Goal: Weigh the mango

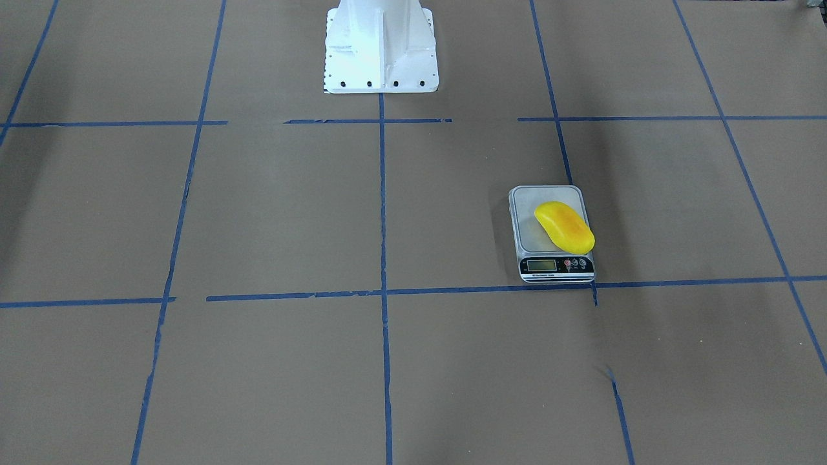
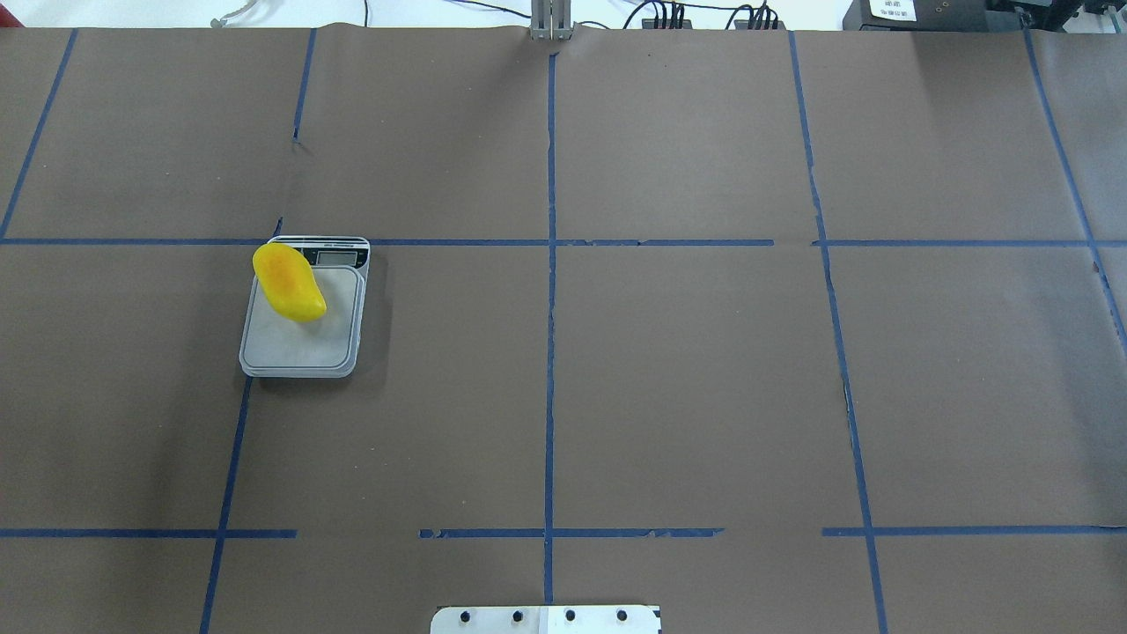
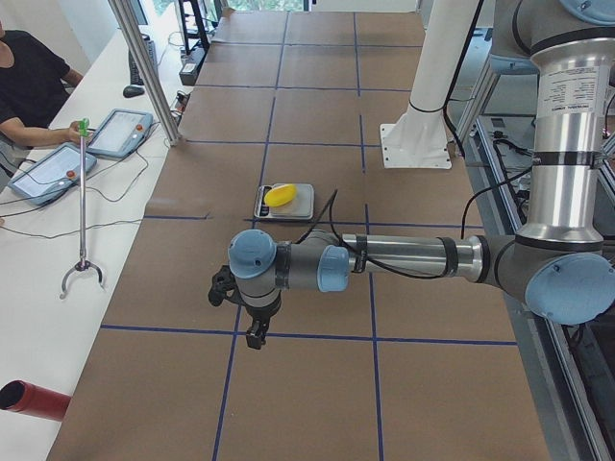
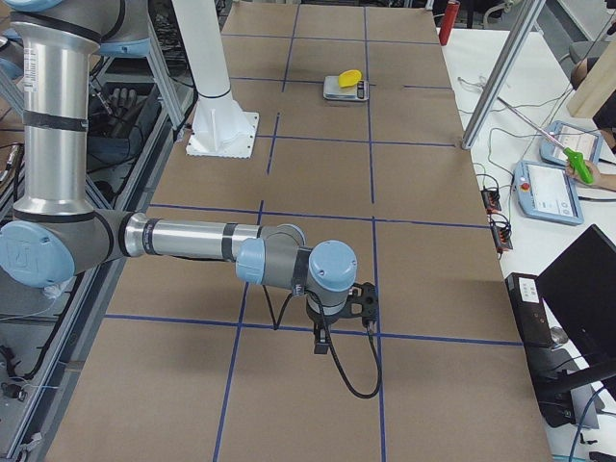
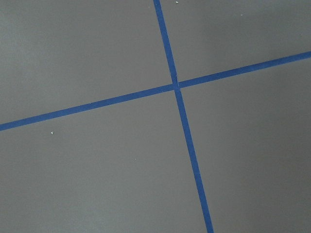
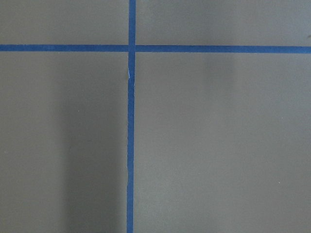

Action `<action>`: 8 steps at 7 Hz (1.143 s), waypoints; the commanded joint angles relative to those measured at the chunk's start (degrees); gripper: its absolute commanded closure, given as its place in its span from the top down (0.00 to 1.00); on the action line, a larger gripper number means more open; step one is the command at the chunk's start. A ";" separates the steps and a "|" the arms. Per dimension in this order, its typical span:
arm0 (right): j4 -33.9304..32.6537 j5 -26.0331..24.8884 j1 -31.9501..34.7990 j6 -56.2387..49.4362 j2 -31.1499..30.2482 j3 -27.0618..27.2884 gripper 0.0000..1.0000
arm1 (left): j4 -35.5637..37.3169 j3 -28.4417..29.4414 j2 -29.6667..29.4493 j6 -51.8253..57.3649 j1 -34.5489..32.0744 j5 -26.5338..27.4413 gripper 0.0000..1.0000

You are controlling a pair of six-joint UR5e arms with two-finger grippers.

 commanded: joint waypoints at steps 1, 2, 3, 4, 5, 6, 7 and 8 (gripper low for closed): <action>0.00 0.00 0.00 -0.05 0.00 -0.07 1.00 | 0.00 -0.07 -0.13 0.00 0.00 0.13 1.00; 0.00 0.00 0.00 0.04 0.00 0.02 1.00 | 0.00 0.01 -0.13 0.00 0.00 0.13 1.00; 0.00 0.00 0.00 0.04 0.00 0.02 1.00 | 0.00 0.01 -0.05 0.00 0.00 0.13 1.00; 0.00 0.00 0.00 0.04 0.00 0.02 1.00 | 0.09 0.10 -0.05 -0.09 0.00 0.04 1.00; 0.00 0.00 0.00 0.04 0.00 0.02 1.00 | 0.26 0.28 0.13 -0.09 0.00 0.04 1.00; 0.00 0.00 0.00 -0.05 0.00 0.02 1.00 | 0.35 0.37 0.22 -0.17 -0.09 -0.04 1.00; 0.00 0.00 0.00 0.04 0.00 0.02 1.00 | 0.35 0.63 0.22 -3.74 -0.09 -0.13 1.00; 0.00 0.00 0.00 0.04 0.00 0.02 1.00 | 0.26 0.46 0.31 -8.91 -0.09 -0.13 1.00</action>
